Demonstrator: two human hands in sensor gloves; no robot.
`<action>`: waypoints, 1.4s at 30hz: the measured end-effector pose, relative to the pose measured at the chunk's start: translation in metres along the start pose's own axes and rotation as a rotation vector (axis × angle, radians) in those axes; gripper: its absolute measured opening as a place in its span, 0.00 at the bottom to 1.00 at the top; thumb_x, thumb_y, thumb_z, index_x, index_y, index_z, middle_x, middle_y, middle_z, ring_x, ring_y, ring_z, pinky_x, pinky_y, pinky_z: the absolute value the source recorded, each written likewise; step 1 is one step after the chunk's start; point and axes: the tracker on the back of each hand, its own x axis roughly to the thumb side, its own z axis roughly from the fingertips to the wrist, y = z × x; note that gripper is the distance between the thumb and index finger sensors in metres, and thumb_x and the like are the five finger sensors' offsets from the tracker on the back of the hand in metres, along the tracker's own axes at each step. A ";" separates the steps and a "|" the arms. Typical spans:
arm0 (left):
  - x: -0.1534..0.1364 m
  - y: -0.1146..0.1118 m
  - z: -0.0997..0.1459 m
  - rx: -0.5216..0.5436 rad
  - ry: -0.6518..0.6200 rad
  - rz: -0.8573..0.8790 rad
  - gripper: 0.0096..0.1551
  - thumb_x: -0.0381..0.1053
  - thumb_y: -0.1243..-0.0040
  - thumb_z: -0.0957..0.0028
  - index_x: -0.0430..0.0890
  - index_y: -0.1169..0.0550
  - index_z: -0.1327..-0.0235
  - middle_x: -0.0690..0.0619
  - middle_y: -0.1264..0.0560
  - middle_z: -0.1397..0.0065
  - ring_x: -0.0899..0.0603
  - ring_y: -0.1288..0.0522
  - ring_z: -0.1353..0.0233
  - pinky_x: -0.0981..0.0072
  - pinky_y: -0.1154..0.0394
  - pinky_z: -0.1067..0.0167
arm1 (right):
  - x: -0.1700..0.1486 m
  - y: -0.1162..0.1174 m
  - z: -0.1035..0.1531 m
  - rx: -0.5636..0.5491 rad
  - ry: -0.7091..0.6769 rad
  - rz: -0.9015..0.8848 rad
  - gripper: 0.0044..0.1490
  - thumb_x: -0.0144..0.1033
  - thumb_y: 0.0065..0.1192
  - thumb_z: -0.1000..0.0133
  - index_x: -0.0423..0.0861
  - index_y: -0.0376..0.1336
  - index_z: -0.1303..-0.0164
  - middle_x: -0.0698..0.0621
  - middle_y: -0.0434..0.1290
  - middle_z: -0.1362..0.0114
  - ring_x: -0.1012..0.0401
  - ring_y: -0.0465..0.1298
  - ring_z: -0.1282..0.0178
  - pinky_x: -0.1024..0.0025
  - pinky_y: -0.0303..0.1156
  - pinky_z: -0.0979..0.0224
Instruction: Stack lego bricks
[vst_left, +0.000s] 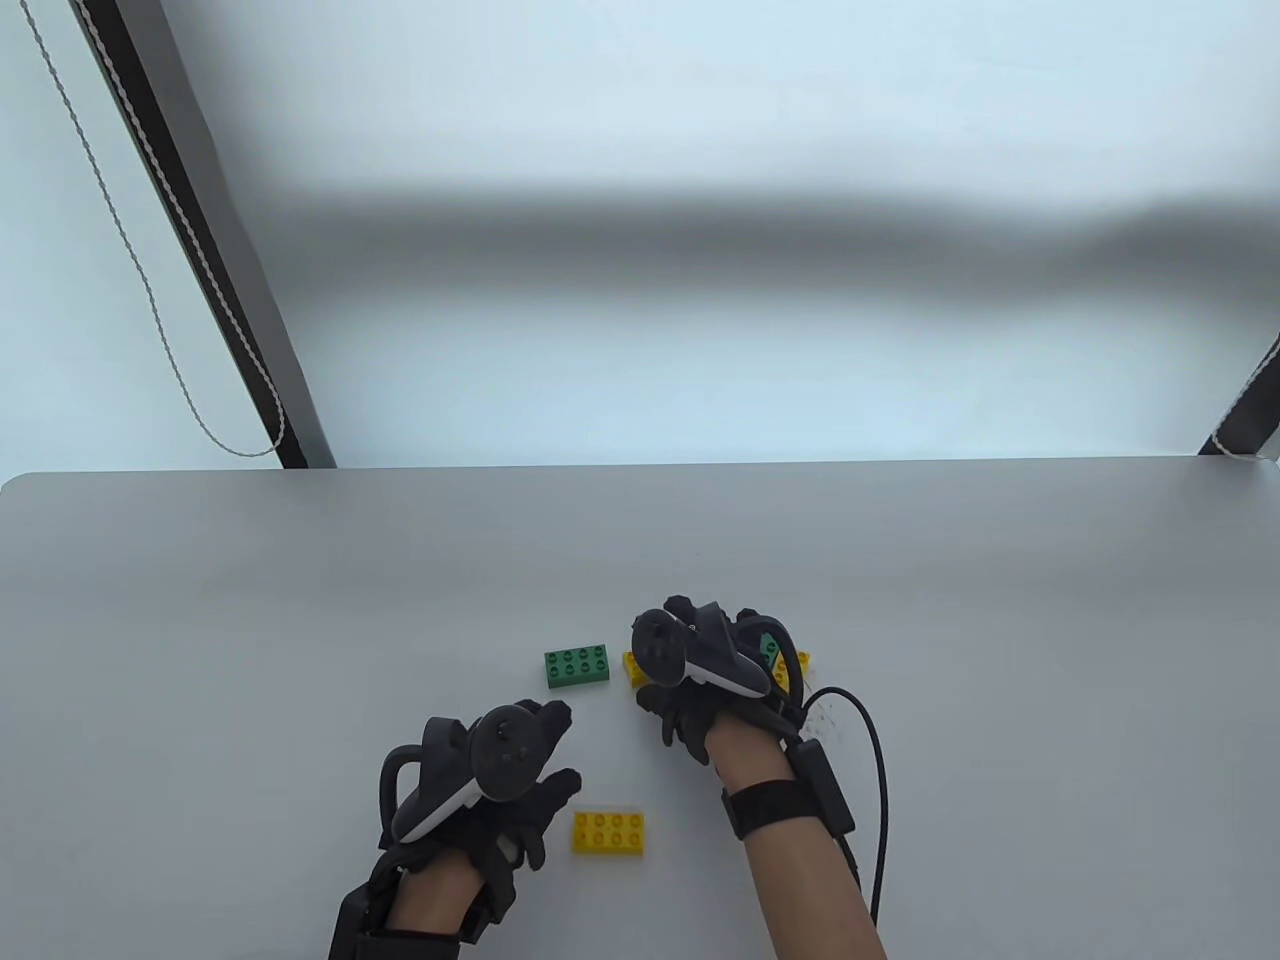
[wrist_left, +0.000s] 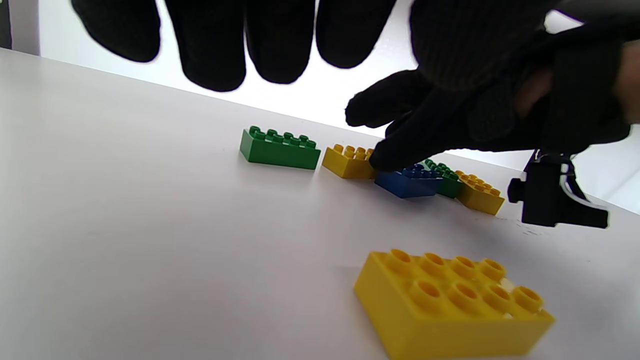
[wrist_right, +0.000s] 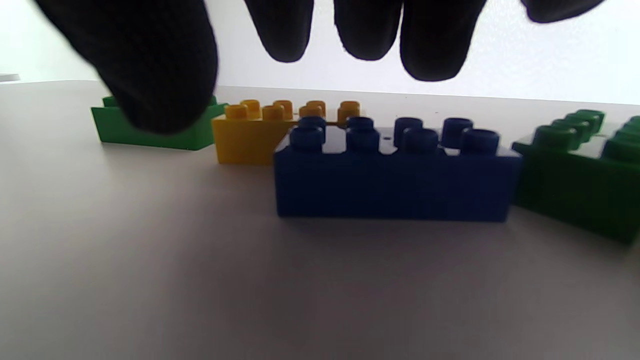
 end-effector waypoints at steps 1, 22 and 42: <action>0.000 0.000 0.000 -0.001 0.000 0.001 0.41 0.66 0.40 0.57 0.56 0.34 0.28 0.48 0.34 0.20 0.35 0.32 0.24 0.34 0.35 0.32 | 0.001 0.002 -0.001 0.004 0.006 0.001 0.49 0.55 0.75 0.60 0.53 0.57 0.30 0.41 0.59 0.21 0.37 0.66 0.25 0.24 0.56 0.30; 0.003 -0.002 -0.002 -0.010 -0.013 -0.002 0.42 0.65 0.40 0.57 0.55 0.35 0.28 0.48 0.34 0.20 0.35 0.32 0.24 0.34 0.35 0.31 | 0.017 0.022 -0.014 0.056 0.025 0.035 0.42 0.41 0.70 0.55 0.57 0.54 0.31 0.44 0.61 0.23 0.40 0.66 0.25 0.27 0.55 0.29; -0.002 0.002 0.002 0.031 -0.009 0.001 0.41 0.65 0.40 0.57 0.55 0.34 0.28 0.47 0.34 0.20 0.35 0.33 0.24 0.34 0.35 0.31 | 0.016 -0.026 0.055 -0.085 -0.118 0.151 0.43 0.41 0.68 0.55 0.56 0.51 0.30 0.44 0.62 0.25 0.39 0.67 0.27 0.29 0.57 0.29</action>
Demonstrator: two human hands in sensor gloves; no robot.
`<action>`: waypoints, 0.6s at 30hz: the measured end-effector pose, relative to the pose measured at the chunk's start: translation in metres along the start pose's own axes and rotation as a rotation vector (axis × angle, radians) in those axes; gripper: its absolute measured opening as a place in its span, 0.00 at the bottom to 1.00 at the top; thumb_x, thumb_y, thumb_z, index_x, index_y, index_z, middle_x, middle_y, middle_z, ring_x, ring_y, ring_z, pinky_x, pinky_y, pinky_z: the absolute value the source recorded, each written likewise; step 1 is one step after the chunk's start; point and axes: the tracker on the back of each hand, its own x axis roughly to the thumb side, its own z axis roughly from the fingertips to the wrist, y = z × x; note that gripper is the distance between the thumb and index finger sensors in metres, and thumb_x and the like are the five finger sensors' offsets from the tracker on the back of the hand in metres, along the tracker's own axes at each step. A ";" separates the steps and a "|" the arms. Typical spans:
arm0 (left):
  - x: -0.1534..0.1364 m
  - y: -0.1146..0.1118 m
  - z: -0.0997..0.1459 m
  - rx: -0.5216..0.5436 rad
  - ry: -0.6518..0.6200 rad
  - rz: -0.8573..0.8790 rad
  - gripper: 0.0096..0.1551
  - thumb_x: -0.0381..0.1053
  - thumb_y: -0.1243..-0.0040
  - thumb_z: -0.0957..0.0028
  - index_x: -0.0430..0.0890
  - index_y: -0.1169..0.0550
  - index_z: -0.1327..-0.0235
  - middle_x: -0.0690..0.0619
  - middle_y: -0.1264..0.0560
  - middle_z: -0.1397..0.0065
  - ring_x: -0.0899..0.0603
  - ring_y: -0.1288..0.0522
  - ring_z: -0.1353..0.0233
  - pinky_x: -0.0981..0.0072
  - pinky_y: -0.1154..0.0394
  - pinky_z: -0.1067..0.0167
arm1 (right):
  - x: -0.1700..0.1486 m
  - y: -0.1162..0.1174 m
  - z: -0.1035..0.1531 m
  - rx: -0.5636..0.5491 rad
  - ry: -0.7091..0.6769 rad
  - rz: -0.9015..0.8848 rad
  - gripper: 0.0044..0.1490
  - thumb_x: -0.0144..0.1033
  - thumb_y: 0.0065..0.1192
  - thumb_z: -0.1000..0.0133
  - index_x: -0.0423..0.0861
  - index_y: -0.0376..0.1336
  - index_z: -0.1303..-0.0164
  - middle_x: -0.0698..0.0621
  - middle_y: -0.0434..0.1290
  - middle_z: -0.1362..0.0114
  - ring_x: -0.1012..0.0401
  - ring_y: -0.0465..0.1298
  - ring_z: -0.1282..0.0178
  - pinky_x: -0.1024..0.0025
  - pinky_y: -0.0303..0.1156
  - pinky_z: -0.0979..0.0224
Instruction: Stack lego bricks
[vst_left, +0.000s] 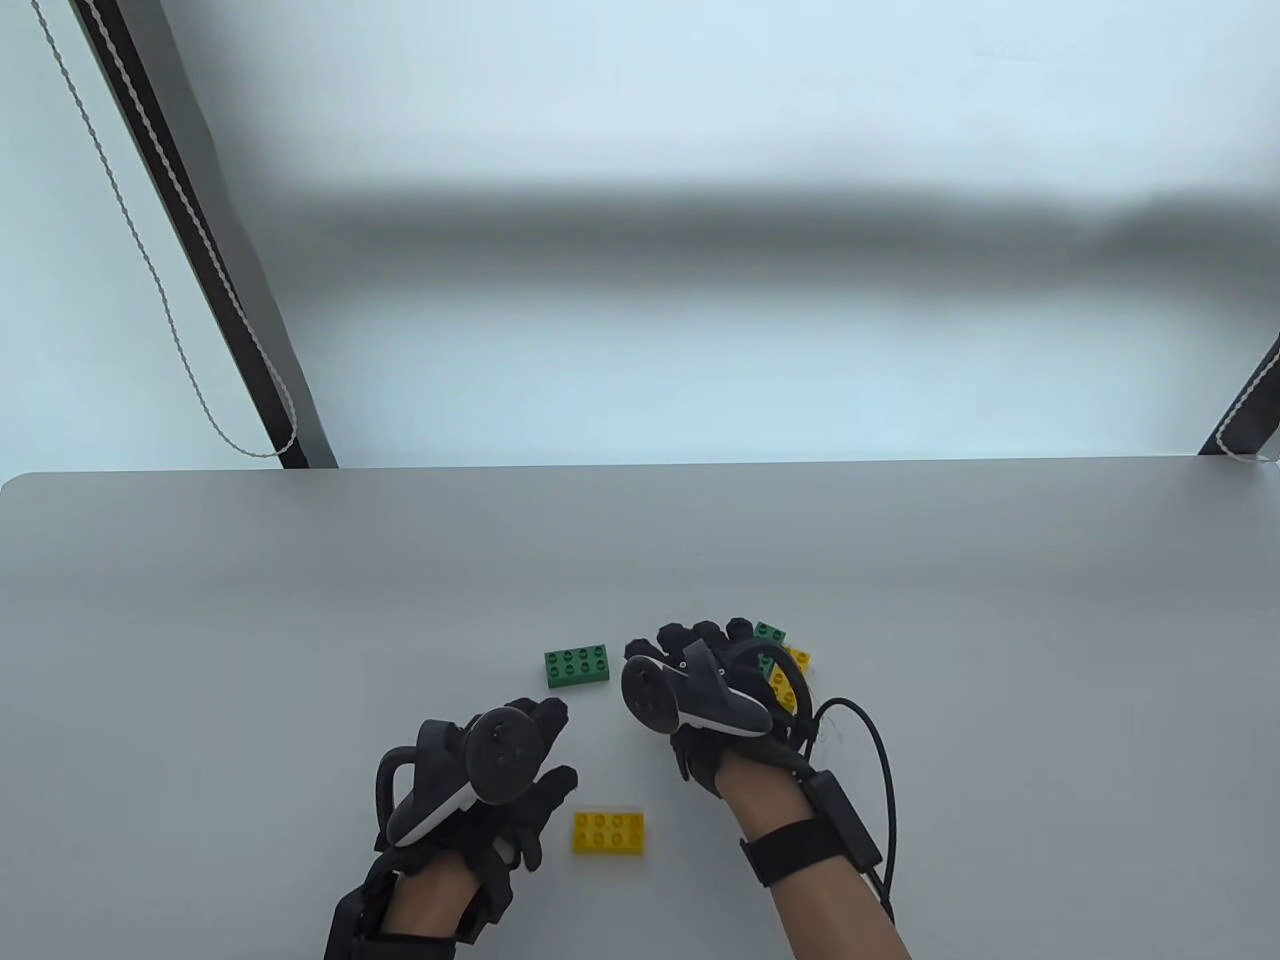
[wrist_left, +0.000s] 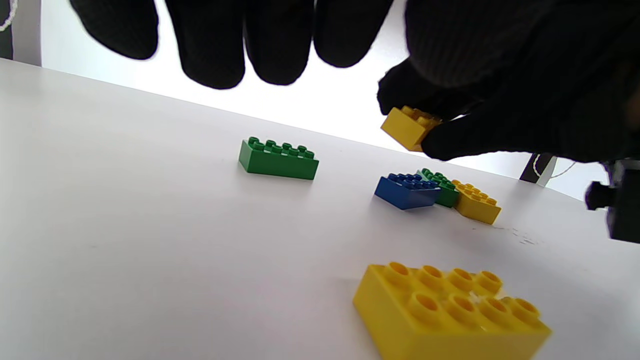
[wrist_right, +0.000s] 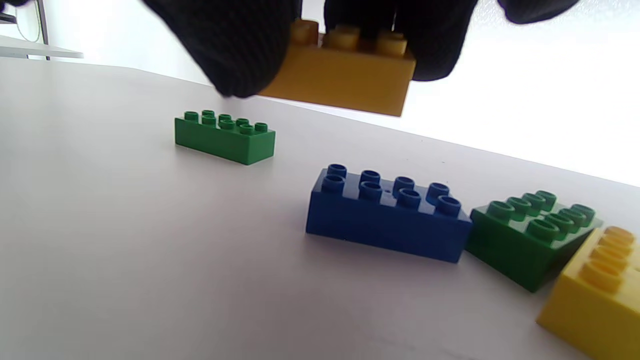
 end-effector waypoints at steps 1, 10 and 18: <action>0.000 0.000 0.000 0.001 -0.003 0.001 0.41 0.65 0.41 0.56 0.55 0.34 0.29 0.47 0.33 0.20 0.36 0.33 0.24 0.34 0.35 0.31 | 0.000 -0.002 0.003 -0.007 -0.005 0.000 0.43 0.41 0.68 0.55 0.56 0.51 0.31 0.44 0.63 0.25 0.39 0.67 0.27 0.30 0.58 0.29; 0.003 -0.002 0.001 0.014 -0.020 -0.002 0.40 0.64 0.41 0.56 0.55 0.33 0.29 0.48 0.33 0.21 0.36 0.33 0.24 0.33 0.36 0.31 | 0.004 -0.013 0.043 -0.049 -0.045 -0.021 0.44 0.42 0.69 0.56 0.54 0.52 0.31 0.44 0.65 0.27 0.39 0.69 0.28 0.30 0.59 0.29; 0.003 -0.002 0.001 0.044 -0.029 -0.011 0.39 0.64 0.41 0.56 0.55 0.32 0.30 0.48 0.32 0.22 0.36 0.33 0.24 0.33 0.37 0.31 | 0.010 -0.002 0.066 -0.064 -0.050 -0.082 0.43 0.42 0.70 0.56 0.51 0.54 0.31 0.43 0.67 0.29 0.39 0.71 0.30 0.31 0.61 0.30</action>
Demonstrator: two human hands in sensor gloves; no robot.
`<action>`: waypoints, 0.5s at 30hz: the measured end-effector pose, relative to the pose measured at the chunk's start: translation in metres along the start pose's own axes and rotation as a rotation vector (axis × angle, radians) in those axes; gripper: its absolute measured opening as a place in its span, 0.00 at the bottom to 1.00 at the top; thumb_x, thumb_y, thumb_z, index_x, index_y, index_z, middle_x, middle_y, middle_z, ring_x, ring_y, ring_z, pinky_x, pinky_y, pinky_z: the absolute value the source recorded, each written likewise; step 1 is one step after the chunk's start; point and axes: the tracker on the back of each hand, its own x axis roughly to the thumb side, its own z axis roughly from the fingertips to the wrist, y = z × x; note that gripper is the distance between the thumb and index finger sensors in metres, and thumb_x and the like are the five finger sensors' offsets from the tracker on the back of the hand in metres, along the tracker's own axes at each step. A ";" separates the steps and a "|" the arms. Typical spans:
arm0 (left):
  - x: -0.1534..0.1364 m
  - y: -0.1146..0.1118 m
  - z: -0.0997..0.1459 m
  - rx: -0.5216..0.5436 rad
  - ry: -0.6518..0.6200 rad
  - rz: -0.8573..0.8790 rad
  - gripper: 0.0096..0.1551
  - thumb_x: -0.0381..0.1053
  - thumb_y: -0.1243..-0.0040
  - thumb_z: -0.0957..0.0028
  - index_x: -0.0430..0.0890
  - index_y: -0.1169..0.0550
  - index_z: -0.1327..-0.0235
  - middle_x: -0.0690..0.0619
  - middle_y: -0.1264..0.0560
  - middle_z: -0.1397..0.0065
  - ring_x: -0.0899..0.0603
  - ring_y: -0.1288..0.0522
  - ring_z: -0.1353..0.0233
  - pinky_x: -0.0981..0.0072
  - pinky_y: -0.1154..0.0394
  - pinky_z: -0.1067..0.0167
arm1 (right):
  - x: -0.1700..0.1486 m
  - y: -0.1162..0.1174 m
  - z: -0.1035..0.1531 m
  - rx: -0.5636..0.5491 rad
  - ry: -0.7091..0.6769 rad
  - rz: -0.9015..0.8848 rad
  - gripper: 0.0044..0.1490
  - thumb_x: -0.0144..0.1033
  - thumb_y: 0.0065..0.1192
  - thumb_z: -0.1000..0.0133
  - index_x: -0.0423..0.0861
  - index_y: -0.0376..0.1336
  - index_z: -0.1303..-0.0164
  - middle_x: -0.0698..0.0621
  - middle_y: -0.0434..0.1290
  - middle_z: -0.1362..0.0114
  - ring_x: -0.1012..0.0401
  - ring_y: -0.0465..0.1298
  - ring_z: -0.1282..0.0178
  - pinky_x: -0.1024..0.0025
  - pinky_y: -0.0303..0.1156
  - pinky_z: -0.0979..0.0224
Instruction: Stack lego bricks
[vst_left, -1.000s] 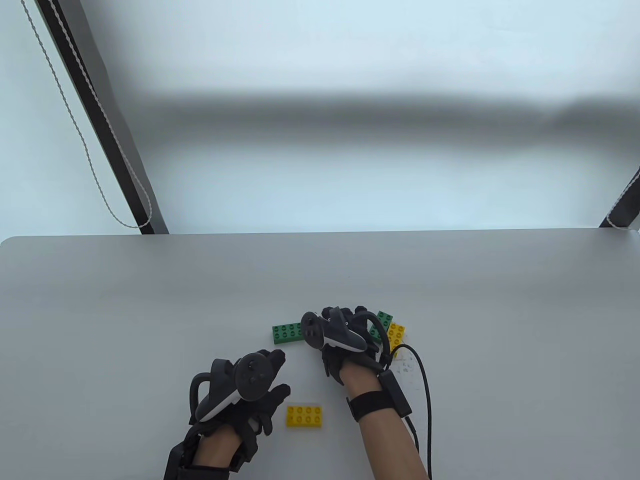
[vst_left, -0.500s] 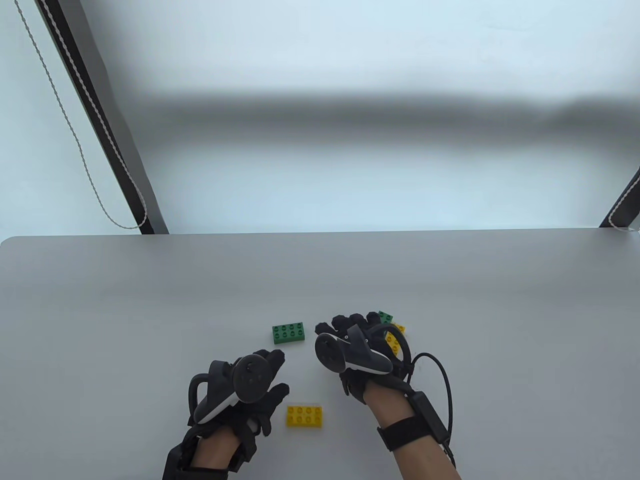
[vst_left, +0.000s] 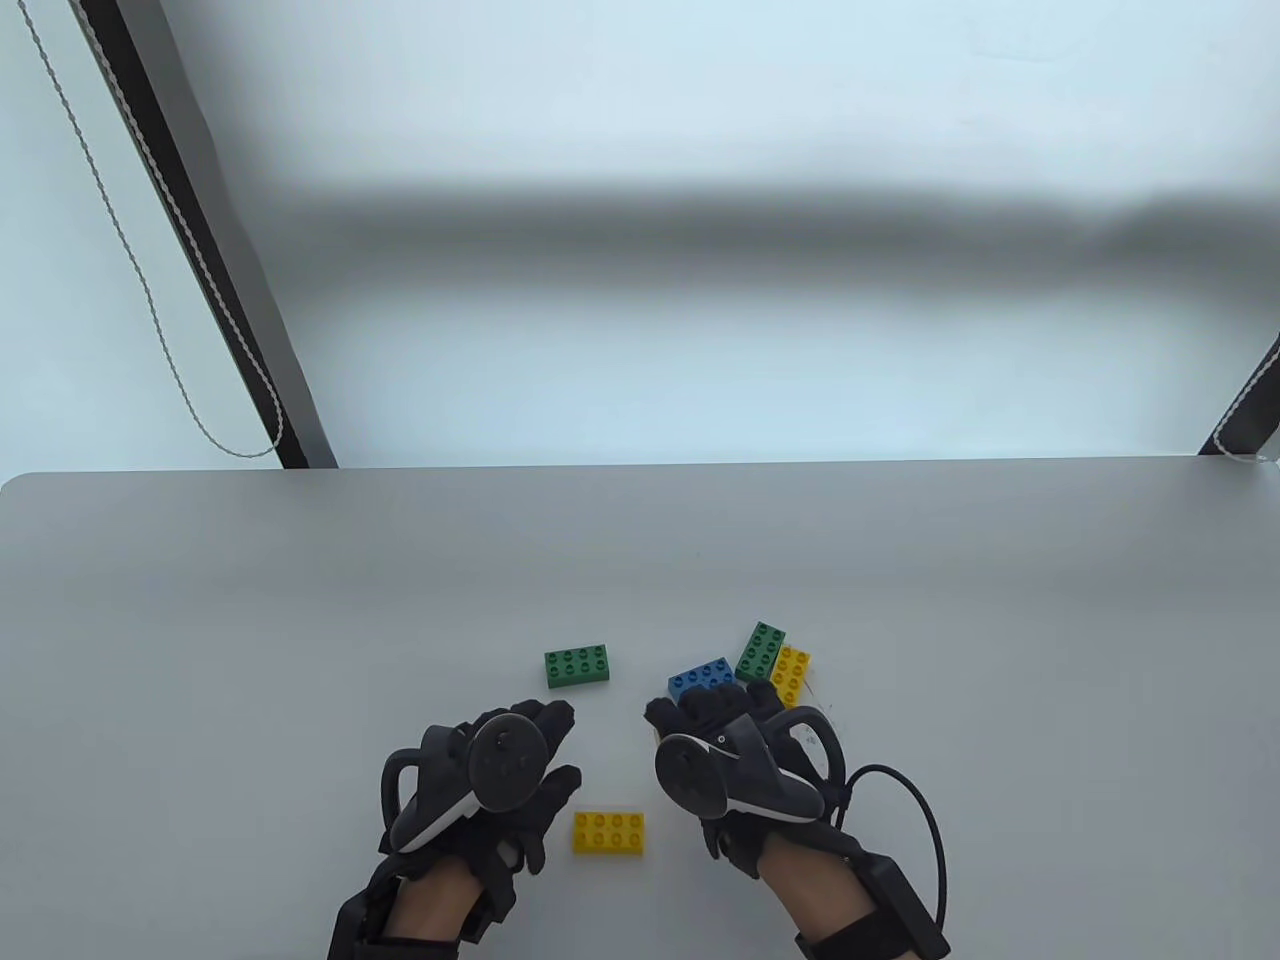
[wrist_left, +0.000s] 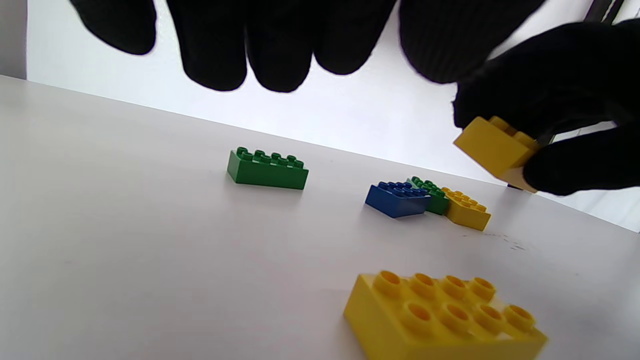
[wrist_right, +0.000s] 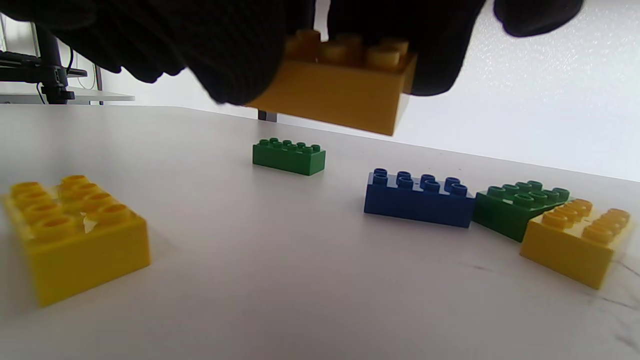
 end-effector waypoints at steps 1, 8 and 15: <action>0.000 0.000 0.000 0.002 -0.001 -0.002 0.39 0.64 0.41 0.56 0.55 0.32 0.30 0.48 0.32 0.22 0.36 0.33 0.24 0.33 0.37 0.30 | 0.001 0.002 0.002 -0.004 -0.003 -0.005 0.43 0.43 0.70 0.56 0.50 0.54 0.31 0.43 0.67 0.29 0.39 0.71 0.30 0.31 0.61 0.30; 0.000 -0.004 0.000 -0.007 0.006 -0.032 0.39 0.64 0.41 0.56 0.54 0.32 0.30 0.48 0.32 0.21 0.36 0.33 0.24 0.32 0.37 0.30 | 0.004 0.014 0.009 0.035 -0.002 -0.008 0.43 0.44 0.70 0.56 0.47 0.56 0.32 0.42 0.69 0.31 0.40 0.73 0.32 0.31 0.62 0.31; -0.001 -0.005 -0.001 -0.012 0.020 -0.044 0.39 0.64 0.41 0.56 0.54 0.33 0.30 0.48 0.33 0.21 0.36 0.34 0.23 0.32 0.38 0.30 | 0.010 0.022 0.013 0.084 -0.028 -0.024 0.43 0.45 0.71 0.57 0.45 0.58 0.33 0.44 0.71 0.32 0.42 0.76 0.34 0.32 0.63 0.32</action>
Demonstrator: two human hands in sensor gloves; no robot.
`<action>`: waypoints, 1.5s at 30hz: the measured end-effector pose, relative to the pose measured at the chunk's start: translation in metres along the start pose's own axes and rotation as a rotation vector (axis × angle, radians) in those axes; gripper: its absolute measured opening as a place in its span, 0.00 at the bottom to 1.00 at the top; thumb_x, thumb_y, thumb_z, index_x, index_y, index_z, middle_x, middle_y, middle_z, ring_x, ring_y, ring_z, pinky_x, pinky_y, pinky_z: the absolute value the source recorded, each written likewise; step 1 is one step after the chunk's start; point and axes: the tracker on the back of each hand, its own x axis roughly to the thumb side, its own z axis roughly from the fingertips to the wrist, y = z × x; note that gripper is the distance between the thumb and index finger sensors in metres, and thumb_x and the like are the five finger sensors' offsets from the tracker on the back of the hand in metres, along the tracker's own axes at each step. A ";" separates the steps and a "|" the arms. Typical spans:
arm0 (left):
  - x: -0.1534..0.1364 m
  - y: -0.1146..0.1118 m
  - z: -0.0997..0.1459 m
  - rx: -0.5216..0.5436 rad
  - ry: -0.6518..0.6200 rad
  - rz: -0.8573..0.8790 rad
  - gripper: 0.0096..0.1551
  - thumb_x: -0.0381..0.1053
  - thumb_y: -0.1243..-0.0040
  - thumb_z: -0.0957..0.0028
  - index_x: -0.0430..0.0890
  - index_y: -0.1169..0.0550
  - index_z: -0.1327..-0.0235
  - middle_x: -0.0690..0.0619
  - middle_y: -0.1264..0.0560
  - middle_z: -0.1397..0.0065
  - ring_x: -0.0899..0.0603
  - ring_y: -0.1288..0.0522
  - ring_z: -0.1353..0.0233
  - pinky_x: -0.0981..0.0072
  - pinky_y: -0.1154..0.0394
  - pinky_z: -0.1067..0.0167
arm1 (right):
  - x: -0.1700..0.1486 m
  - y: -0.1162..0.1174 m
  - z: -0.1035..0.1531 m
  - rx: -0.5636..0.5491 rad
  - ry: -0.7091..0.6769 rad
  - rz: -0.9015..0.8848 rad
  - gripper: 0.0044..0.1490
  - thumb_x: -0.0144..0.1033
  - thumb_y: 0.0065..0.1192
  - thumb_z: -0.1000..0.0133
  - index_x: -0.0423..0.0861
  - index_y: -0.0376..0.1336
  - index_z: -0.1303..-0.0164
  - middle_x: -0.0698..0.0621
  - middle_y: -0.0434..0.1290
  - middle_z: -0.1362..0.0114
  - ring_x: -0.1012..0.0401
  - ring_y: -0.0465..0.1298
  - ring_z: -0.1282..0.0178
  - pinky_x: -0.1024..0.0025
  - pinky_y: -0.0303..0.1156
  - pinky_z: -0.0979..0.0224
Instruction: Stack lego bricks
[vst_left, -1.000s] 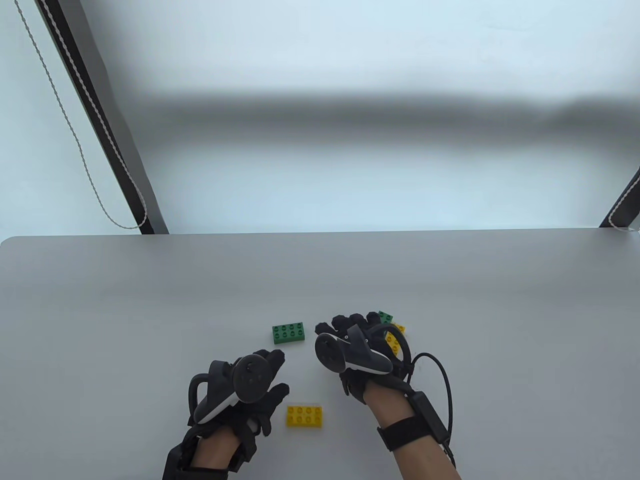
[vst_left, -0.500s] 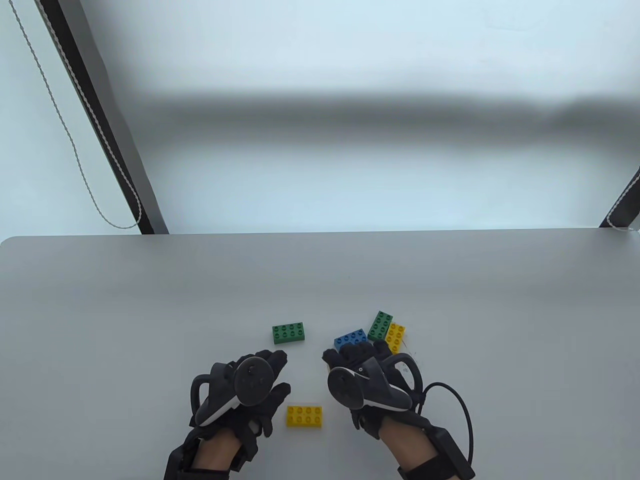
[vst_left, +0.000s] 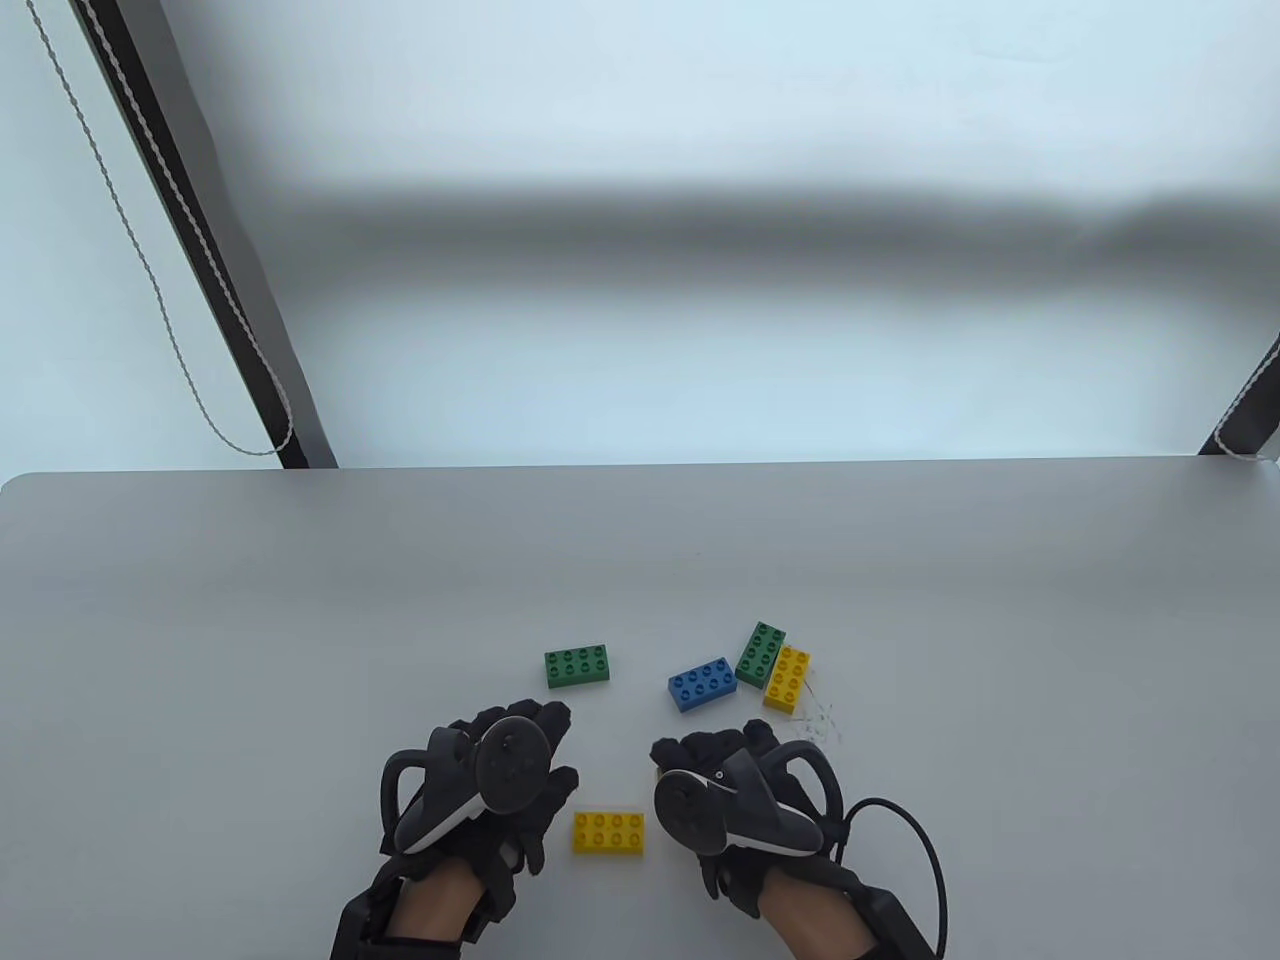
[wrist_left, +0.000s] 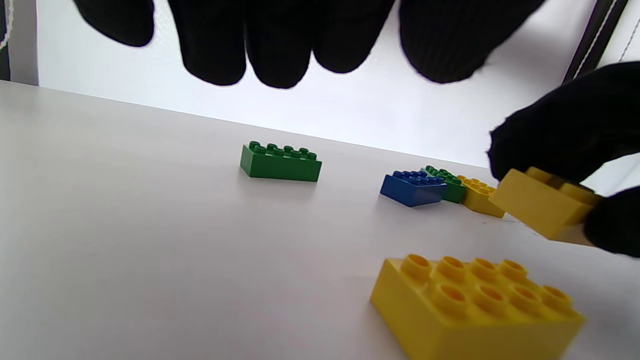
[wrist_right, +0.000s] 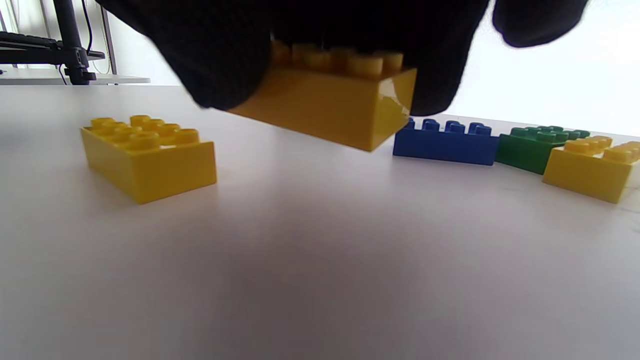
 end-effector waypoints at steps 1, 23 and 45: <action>0.000 0.000 0.000 -0.001 0.002 -0.001 0.39 0.64 0.41 0.56 0.54 0.33 0.30 0.48 0.33 0.21 0.36 0.34 0.23 0.32 0.38 0.30 | 0.000 0.001 0.000 0.009 -0.003 -0.008 0.43 0.45 0.71 0.57 0.45 0.58 0.33 0.45 0.72 0.33 0.42 0.76 0.34 0.32 0.64 0.32; 0.003 -0.003 0.000 -0.036 0.007 -0.039 0.40 0.64 0.41 0.56 0.54 0.34 0.29 0.47 0.35 0.20 0.36 0.36 0.22 0.31 0.40 0.30 | 0.011 0.013 0.000 0.095 -0.053 -0.003 0.45 0.47 0.73 0.59 0.45 0.59 0.33 0.46 0.75 0.35 0.44 0.79 0.36 0.34 0.66 0.32; 0.005 -0.005 -0.001 -0.045 0.002 -0.045 0.40 0.64 0.41 0.56 0.54 0.34 0.29 0.47 0.35 0.20 0.36 0.36 0.22 0.32 0.40 0.30 | 0.016 0.017 0.000 0.102 -0.062 0.025 0.45 0.48 0.73 0.59 0.45 0.59 0.33 0.47 0.76 0.35 0.44 0.79 0.36 0.35 0.66 0.32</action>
